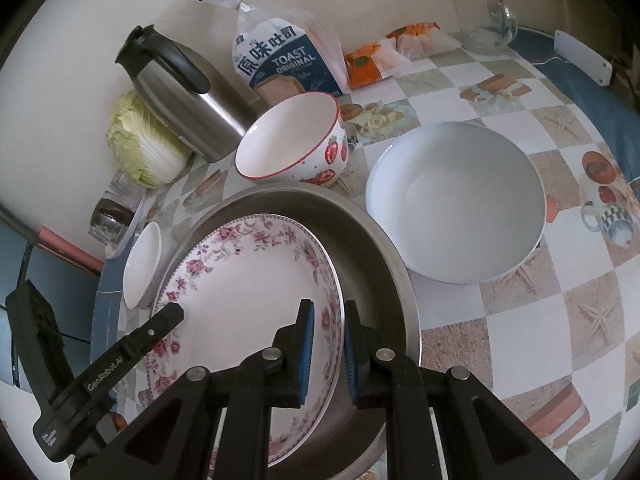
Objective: Organize plates and bowls
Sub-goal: 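Lower the floral plate into the steel basin with both tools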
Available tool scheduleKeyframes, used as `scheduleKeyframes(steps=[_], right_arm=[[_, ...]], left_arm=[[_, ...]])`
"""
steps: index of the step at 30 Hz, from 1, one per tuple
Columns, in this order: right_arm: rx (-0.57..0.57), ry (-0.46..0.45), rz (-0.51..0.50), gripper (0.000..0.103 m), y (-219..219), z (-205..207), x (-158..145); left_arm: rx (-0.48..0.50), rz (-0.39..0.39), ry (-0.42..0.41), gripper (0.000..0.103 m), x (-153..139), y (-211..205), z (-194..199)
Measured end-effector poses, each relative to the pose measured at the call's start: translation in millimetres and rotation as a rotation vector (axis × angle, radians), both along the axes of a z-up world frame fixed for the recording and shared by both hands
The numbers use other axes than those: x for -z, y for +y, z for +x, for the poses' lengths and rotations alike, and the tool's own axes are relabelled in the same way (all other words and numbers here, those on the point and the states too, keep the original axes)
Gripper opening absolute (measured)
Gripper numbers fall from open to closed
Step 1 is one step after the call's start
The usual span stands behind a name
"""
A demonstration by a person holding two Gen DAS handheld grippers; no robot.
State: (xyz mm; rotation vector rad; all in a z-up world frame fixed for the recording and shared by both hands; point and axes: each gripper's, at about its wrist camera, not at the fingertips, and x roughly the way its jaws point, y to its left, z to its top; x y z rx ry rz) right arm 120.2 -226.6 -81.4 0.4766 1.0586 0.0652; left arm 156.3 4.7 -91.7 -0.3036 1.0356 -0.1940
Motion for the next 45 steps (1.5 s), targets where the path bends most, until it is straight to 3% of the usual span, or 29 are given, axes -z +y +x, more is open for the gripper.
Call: scheduleKeyframes(steps=[37, 45], right_arm=[[-0.053, 0.052, -0.059, 0.015, 10, 4, 14], [-0.042, 0.031, -0.117, 0.016, 11, 1, 5]], left_arm=[[-0.019, 0.065, -0.014, 0.019, -2, -1, -2], [-0.009, 0.085, -0.008, 0.023, -2, -5, -2]])
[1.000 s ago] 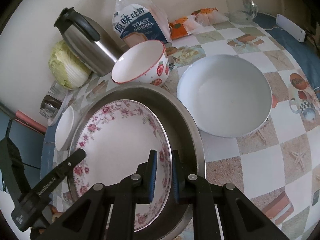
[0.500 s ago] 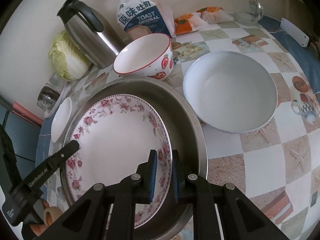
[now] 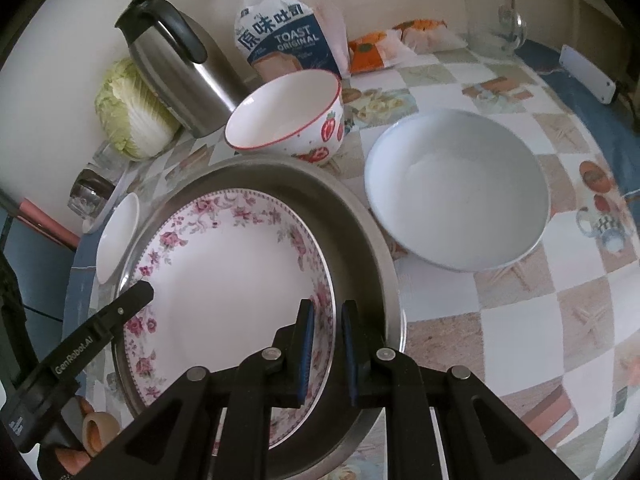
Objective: Organize plates and bowls
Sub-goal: 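Lower the floral plate into the steel basin with both tools, then open both tools off the floral plate rim and pull back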
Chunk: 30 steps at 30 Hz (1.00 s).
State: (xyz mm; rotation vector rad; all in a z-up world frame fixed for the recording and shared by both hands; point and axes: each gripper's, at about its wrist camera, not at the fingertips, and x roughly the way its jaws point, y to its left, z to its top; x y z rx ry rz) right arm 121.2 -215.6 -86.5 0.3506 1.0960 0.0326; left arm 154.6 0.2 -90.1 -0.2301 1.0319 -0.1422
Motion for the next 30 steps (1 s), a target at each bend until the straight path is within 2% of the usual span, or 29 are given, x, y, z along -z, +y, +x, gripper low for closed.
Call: scheduleKeyframes(steps=[4, 6, 8, 10, 12, 14, 22, 24, 30], right_arm=[[0.001, -0.004, -0.009, 0.016, 0, -2, -3], [0.002, -0.01, -0.013, 0.016, 0, -2, -5], [0.002, -0.02, -0.013, 0.016, -1, -3, -8], [0.001, -0.025, -0.013, 0.016, -1, -4, -10], [-0.001, -0.028, -0.013, 0.016, 0, -5, -12], [-0.003, -0.031, -0.015, 0.016, 0, -5, -13], [0.007, -0.059, -0.008, 0.016, -5, -9, -25], [0.008, -0.067, -0.008, 0.016, -6, -10, -29], [0.008, -0.087, -0.012, 0.016, -7, -14, -38]], left_arm=[[0.012, -0.012, -0.009, 0.035, -4, -2, -1], [0.025, -0.013, -0.025, 0.049, -9, -5, -3], [0.041, -0.005, -0.042, 0.058, -12, -9, -4], [0.061, -0.002, -0.048, 0.061, -14, -14, -4], [0.077, -0.003, -0.049, 0.071, -15, -18, -5], [0.088, -0.014, -0.052, 0.076, -17, -20, -6], [0.111, -0.052, -0.073, 0.085, -28, -24, -10], [0.124, -0.05, -0.082, 0.092, -32, -28, -12], [0.146, -0.041, -0.127, 0.095, -43, -33, -17]])
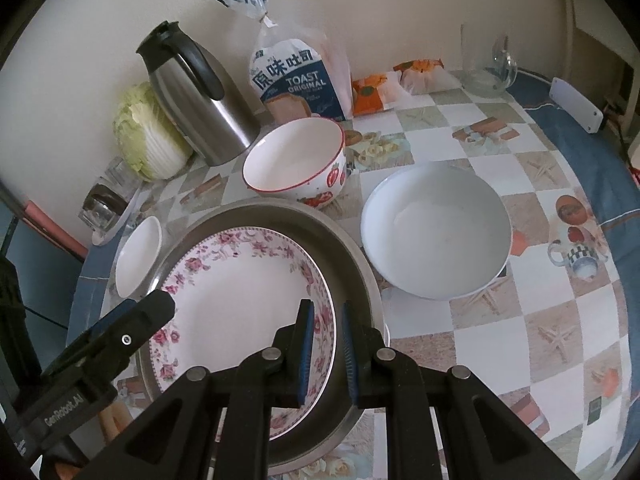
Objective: Organize plates and bowls
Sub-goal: 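Open both tools off the floral plate rim and pull back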
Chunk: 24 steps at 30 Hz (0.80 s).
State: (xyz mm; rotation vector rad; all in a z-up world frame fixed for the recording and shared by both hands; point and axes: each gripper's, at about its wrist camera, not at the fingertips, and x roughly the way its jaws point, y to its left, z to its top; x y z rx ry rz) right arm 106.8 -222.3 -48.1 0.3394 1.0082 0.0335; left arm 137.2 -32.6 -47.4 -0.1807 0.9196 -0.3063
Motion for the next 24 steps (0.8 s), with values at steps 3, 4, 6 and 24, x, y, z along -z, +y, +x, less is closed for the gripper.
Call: scheduleKeyframes(steps=[3, 4, 6, 24], right_arm=[[-0.004, -0.005, -0.001, 0.016, 0, -1, -2], [-0.005, -0.006, -0.001, 0.016, 0, -1, -3], [-0.007, -0.008, -0.003, 0.016, 0, -1, -4], [-0.03, -0.006, -0.036, 0.017, 7, 0, -6]], left_arm=[[-0.004, -0.011, -0.021, 0.097, -4, 2, -1], [-0.006, -0.017, -0.024, 0.097, -5, 3, -1], [-0.013, -0.021, -0.034, 0.097, -7, 5, -2], [-0.102, -0.082, -0.048, 0.097, -14, 30, 8]])
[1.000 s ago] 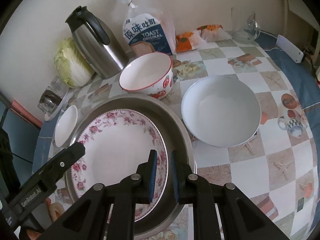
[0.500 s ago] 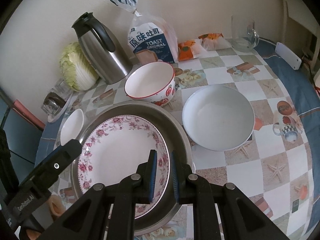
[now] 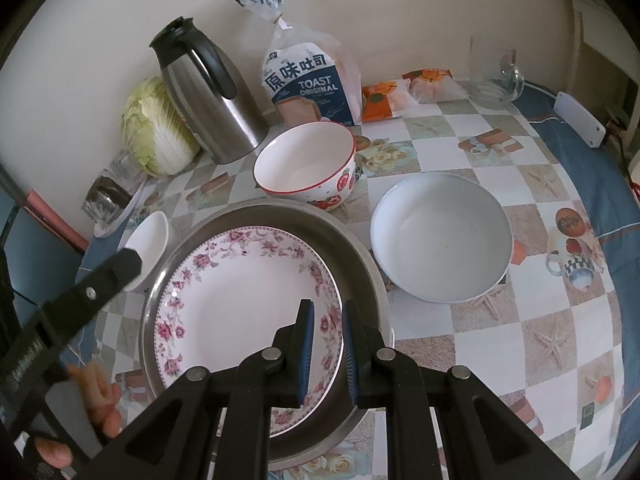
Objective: Organize plates and bowls
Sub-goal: 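Open both tools off the floral plate rim and pull back, then move both tools toward the white bowl with the red rim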
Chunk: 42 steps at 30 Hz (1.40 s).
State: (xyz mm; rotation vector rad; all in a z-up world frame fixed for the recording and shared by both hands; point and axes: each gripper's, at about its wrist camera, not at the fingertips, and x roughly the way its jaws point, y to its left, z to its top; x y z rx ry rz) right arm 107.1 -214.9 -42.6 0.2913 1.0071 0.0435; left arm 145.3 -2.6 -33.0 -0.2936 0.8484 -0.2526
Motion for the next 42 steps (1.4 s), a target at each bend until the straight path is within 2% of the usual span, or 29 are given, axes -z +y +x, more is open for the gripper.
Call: scheduleKeyframes(steps=[3, 5, 9, 11, 15, 17, 18, 25, 29, 32, 35, 39, 42], right_arm=[[0.005, 0.001, -0.016, 0.037, 1, 1, 1], [0.007, 0.0, -0.027, 0.061, 0, 3, 2], [0.012, -0.005, -0.039, 0.069, -2, 6, 4], [0.016, -0.015, -0.055, 0.078, -4, 9, 4], [0.022, -0.025, -0.072, 0.089, -7, 14, 4], [0.025, -0.032, -0.08, 0.101, -10, 17, 4], [0.028, -0.033, -0.085, 0.103, -11, 18, 4], [0.053, -0.056, -0.077, 0.103, -22, 27, 2], [0.055, -0.062, -0.096, 0.103, -30, 37, -3], [0.065, -0.06, -0.067, 0.103, -39, 47, -8], [0.065, -0.055, -0.056, 0.103, -47, 63, -16], [0.043, -0.034, -0.113, 0.103, -52, 88, -31], [0.027, -0.025, -0.097, 0.103, -56, 110, -43]], left_arm=[[-0.04, 0.014, -0.009, 0.097, -3, 6, 5], [-0.056, 0.003, -0.01, 0.097, -3, 9, 9], [-0.072, -0.013, 0.009, 0.097, -1, 10, 23], [-0.07, 0.001, 0.014, 0.097, 1, 7, 29], [-0.057, 0.003, 0.039, 0.097, 4, 3, 39], [-0.05, 0.022, 0.051, 0.097, 4, 0, 43], [-0.041, 0.027, 0.054, 0.097, 4, -1, 45], [-0.023, 0.083, 0.048, 0.097, 1, -2, 59], [0.014, 0.117, 0.081, 0.097, 0, -4, 79], [0.023, 0.126, 0.098, 0.097, -7, -1, 95], [0.037, 0.158, 0.104, 0.097, -16, -1, 112], [0.078, 0.217, 0.096, 0.097, -29, -8, 131], [0.104, 0.246, 0.102, 0.097, -36, -15, 145]])
